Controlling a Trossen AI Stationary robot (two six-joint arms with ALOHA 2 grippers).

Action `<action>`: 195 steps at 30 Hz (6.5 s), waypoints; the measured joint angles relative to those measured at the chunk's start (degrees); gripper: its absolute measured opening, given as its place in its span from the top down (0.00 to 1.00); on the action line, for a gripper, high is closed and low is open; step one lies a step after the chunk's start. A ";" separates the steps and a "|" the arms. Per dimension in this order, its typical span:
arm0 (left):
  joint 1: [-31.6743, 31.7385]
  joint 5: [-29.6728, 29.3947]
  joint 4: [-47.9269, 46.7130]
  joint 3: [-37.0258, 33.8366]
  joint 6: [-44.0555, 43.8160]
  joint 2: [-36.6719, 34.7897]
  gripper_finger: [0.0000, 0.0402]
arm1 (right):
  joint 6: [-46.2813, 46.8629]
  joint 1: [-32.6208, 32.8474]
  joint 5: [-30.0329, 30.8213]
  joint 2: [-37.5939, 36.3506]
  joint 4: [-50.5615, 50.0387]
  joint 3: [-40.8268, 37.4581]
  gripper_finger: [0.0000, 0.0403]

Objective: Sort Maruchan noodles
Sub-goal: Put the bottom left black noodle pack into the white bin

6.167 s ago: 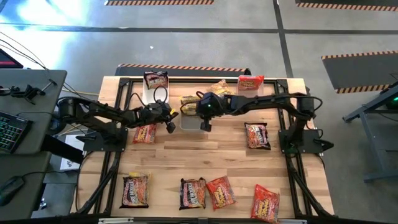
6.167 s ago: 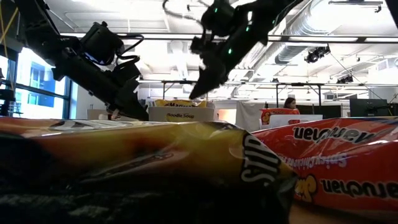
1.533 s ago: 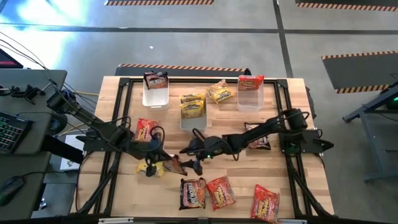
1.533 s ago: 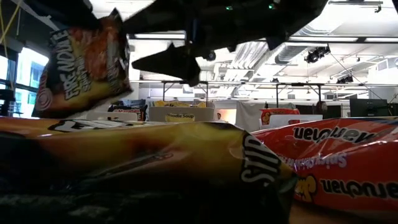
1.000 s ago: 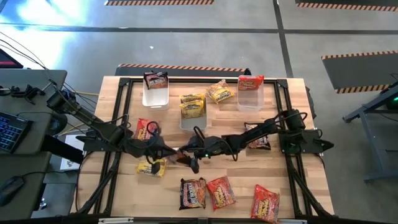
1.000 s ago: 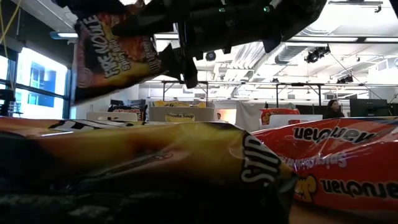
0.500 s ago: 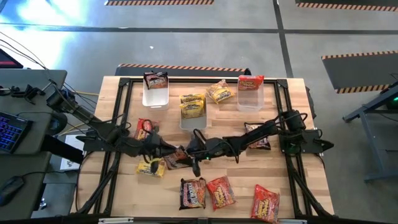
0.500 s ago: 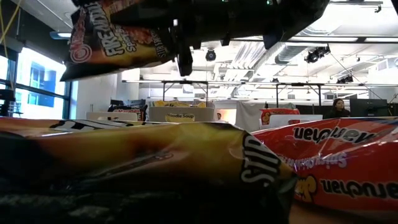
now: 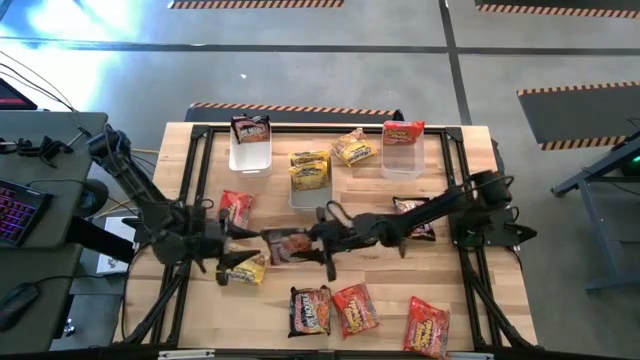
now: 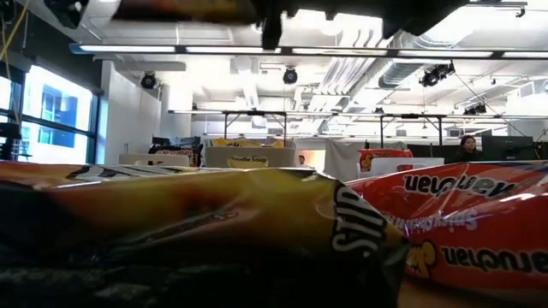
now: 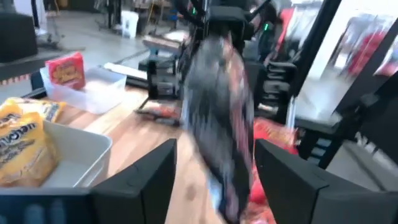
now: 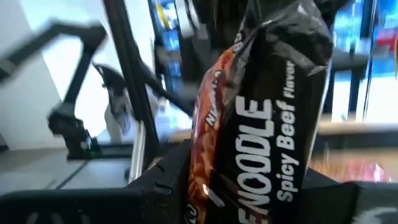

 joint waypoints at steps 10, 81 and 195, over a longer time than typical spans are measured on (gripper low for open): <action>2.08 2.78 19.86 -2.03 12.15 0.66 0.37 | -5.32 -1.75 -6.10 -2.07 9.68 -1.18 0.70; 21.38 29.18 -3.53 11.11 10.96 4.24 0.82 | -5.06 -1.73 4.41 -1.96 8.62 -1.03 0.43; 103.16 60.50 -75.81 59.24 77.95 49.65 0.98 | -15.56 -0.33 20.76 -15.86 -41.88 -1.09 1.00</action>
